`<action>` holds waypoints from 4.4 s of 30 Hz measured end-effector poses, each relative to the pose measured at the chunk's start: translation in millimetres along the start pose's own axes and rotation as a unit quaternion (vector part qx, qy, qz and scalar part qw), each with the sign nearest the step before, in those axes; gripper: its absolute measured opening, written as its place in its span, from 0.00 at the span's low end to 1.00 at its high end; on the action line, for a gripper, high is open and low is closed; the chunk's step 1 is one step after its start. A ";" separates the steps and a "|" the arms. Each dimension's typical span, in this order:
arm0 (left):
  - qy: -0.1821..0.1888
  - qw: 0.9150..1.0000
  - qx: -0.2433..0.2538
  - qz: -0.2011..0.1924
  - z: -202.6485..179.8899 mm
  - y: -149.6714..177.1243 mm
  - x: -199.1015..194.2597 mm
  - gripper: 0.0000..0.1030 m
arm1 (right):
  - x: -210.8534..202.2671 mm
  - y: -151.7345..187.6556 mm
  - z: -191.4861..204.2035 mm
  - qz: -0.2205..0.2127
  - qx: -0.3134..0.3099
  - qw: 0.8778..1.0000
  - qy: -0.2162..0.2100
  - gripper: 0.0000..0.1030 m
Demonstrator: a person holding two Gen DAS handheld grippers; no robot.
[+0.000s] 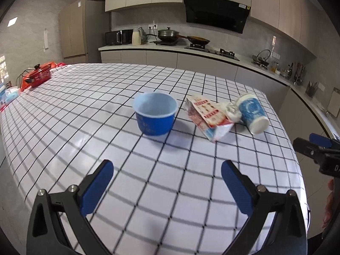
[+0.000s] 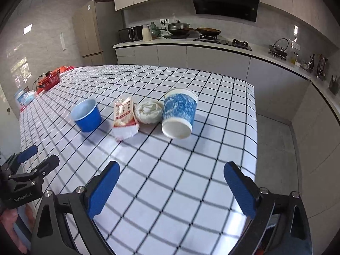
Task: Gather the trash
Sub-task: 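Grasp the blue cup with the left tool while the right tool grasps the blue paper cup, then carry the blue cup and paper cup over the black bin and open both tools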
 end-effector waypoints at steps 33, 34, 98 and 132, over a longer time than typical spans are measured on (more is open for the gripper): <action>0.066 0.997 -0.011 0.025 7.3 -56.1 103.6 0.75 | 135.1 -55.9 -41.2 0.054 0.055 0.997 0.029 0.60; 0.067 0.997 -0.010 0.024 7.1 -56.8 102.8 0.75 | 133.3 -55.4 -40.9 0.051 0.056 0.997 0.026 0.60; 0.237 0.959 0.156 0.000 -277.5 83.8 -146.7 0.75 | -234.2 183.0 -195.6 -0.029 0.135 0.983 0.118 0.59; 0.258 0.929 0.249 0.087 -391.9 204.9 -117.8 0.75 | -193.1 310.6 -287.1 0.074 0.103 0.991 0.038 0.59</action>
Point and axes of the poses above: each gripper's, at about its wrist camera, not at the fingertips, and x roughly the way its jaws point, z to its left, y to its underside, the point moved 5 cm from there along x, roughly the way its jaws point, and after that the axes turned 12 degrees about -y, right-handed, at the moved point
